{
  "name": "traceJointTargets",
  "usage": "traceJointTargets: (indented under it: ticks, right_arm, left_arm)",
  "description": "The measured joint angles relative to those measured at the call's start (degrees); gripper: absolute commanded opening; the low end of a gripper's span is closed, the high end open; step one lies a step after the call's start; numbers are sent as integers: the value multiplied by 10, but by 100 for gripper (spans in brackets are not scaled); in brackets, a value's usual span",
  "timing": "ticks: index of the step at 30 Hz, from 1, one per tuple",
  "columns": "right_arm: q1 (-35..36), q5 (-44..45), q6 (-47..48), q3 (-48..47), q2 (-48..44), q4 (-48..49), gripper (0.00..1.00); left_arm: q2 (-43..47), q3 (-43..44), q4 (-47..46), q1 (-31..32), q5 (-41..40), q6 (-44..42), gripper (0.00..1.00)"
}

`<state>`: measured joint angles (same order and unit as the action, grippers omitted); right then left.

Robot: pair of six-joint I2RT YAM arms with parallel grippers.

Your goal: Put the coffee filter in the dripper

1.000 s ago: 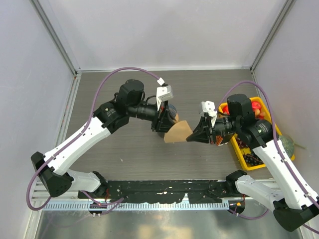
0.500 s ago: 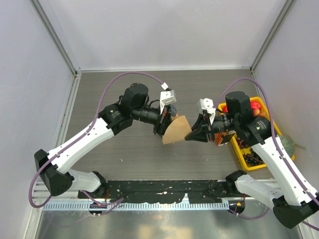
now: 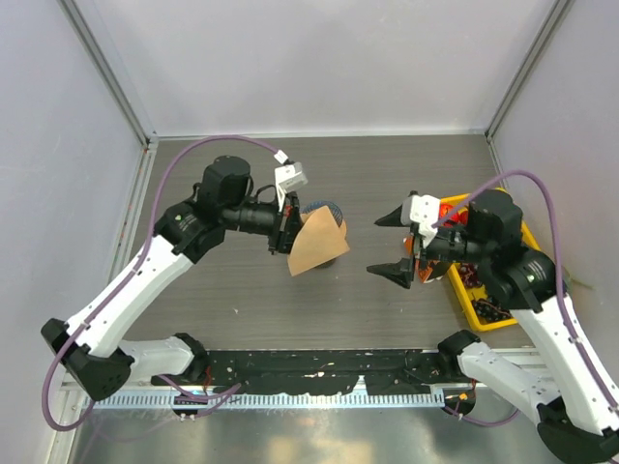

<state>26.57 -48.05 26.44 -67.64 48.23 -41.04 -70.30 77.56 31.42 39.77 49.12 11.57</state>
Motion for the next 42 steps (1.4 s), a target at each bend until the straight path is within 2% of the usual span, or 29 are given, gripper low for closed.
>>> traceJointTargets:
  ticks: [8,16,20,24,25,27,29,34,39,42]
  right_arm:
    - [47,128,61,13,-68,43,98]
    - [74,196,117,27,-62,20,96]
    - [79,209,139,26,-59,0,83]
    - [80,182,135,4,-38,-37,60]
    - [81,170,129,-2,-30,-41,51]
    - [84,150,119,-6,-19,-40,42]
    - [93,134,107,-6,-11,-35,41]
    - [116,92,64,-17,23,-28,47]
    - [120,56,1,-48,53,-26,49]
    - [130,41,-42,-78,63,-37,55]
  left_arm:
    - [38,16,75,-30,2,-33,0]
    - [39,16,105,-69,-4,-48,0]
    - [40,22,130,-76,-8,-61,0]
    - [45,29,135,-76,-2,-66,0]
    - [49,29,130,-76,1,-65,0]
    - [64,23,107,-75,9,-58,0]
    - [82,9,78,-72,15,-51,0]
    - [89,-9,40,-43,41,-43,0]
    - [78,-9,63,-8,50,-78,0]
    - [86,-9,88,0,49,-110,0]
